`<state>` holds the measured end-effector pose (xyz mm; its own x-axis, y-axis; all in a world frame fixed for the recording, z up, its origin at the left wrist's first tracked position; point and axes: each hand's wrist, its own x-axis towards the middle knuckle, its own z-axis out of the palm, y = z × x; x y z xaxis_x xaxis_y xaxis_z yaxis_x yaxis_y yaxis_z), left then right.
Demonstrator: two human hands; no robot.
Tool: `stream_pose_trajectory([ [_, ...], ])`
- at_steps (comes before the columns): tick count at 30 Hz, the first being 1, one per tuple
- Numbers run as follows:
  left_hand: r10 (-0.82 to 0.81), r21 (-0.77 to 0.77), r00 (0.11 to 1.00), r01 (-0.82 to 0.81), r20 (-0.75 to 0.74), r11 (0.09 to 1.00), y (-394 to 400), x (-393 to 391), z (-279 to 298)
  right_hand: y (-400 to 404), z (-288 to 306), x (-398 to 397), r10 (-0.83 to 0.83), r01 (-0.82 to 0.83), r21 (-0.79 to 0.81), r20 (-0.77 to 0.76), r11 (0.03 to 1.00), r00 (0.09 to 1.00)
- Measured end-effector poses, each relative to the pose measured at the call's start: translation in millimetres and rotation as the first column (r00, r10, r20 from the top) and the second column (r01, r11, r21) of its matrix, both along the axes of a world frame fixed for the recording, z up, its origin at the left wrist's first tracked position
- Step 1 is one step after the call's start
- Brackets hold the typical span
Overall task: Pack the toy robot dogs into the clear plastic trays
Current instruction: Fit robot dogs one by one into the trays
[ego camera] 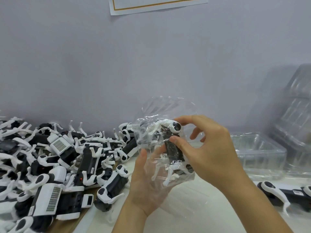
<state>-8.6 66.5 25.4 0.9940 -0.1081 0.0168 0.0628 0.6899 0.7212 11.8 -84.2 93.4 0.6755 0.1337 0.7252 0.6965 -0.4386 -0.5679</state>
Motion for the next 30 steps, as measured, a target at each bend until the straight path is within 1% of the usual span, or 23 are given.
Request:
stream_pose_trajectory([
  [3,0.002,0.048,0.999,-0.004,0.049,0.999,0.3,1.6,2.3,-5.5,-1.3,2.7,0.062,-0.064,-0.025,-0.057,0.998,0.996],
  [6,0.051,0.148,0.996,-0.061,0.072,0.987,4.7,3.9,4.4,-16.2,-2.1,9.6,0.073,-0.069,0.046,-0.097,0.997,0.993],
  [8,0.087,0.302,0.991,-0.115,0.107,0.946,10.9,4.4,7.3,-25.3,0.5,14.3,0.033,-0.021,0.127,-0.097,0.992,0.995],
  [9,0.082,0.414,0.986,-0.137,0.148,0.9,14.3,4.1,9.7,-30.5,2.4,16.3,0.009,0.008,0.174,-0.099,0.985,0.995],
  [11,0.048,0.626,0.977,-0.171,0.21,0.761,18.3,3.2,17.1,-41.4,5.9,19.4,-0.036,0.063,0.255,-0.11,0.965,0.993],
  [12,0.035,0.7,0.974,-0.185,0.223,0.69,19.5,3.2,19.9,-46.5,6.9,19.9,-0.056,0.087,0.281,-0.116,0.956,0.992],
  [15,-0.005,0.858,0.968,-0.22,0.252,0.465,22.7,2.1,26.7,-56.1,10.0,18.8,-0.094,0.138,0.35,-0.141,0.926,0.986],
  [17,-0.061,0.942,0.978,-0.173,0.198,0.288,23.4,-2.9,33.3,-57.6,11.4,17.3,-0.097,0.15,0.384,-0.155,0.911,0.983],
  [19,-0.123,0.994,0.988,-0.079,0.088,0.081,22.4,-8.2,38.4,-56.9,12.5,16.3,-0.097,0.158,0.392,-0.171,0.906,0.98],
  [20,-0.134,0.999,0.991,-0.024,0.018,-0.048,20.7,-10.6,40.9,-56.6,12.7,16.2,-0.096,0.16,0.396,-0.177,0.904,0.98],
  [21,-0.132,0.984,0.99,0.027,-0.051,-0.175,18.6,-12.4,42.8,-56.4,12.6,16.4,-0.094,0.16,0.401,-0.179,0.902,0.979],
  [22,-0.13,0.957,0.986,0.063,-0.104,-0.284,15.4,-14.0,44.0,-56.3,12.5,16.6,-0.091,0.157,0.407,-0.177,0.9,0.98],
  [23,-0.135,0.929,0.982,0.077,-0.134,-0.361,12.1,-14.6,43.8,-56.3,12.4,16.9,-0.088,0.154,0.411,-0.173,0.898,0.981],
  [24,-0.148,0.911,0.978,0.073,-0.145,-0.407,7.9,-14.6,43.2,-56.4,12.1,17.2,-0.085,0.15,0.414,-0.17,0.898,0.982],
  [26,-0.168,0.899,0.974,0.067,-0.153,-0.432,-1.6,-12.5,38.8,-56.0,11.5,17.8,-0.075,0.14,0.419,-0.167,0.897,0.983],
  [28,-0.187,0.904,0.969,0.072,-0.164,-0.422,-12.9,-11.2,33.6,-55.2,10.7,18.0,-0.068,0.132,0.419,-0.164,0.898,0.984],
  [30,-0.211,0.927,0.964,0.073,-0.16,-0.369,-21.2,-9.8,31.1,-54.2,9.7,18.5,-0.067,0.131,0.415,-0.165,0.9,0.984],
])
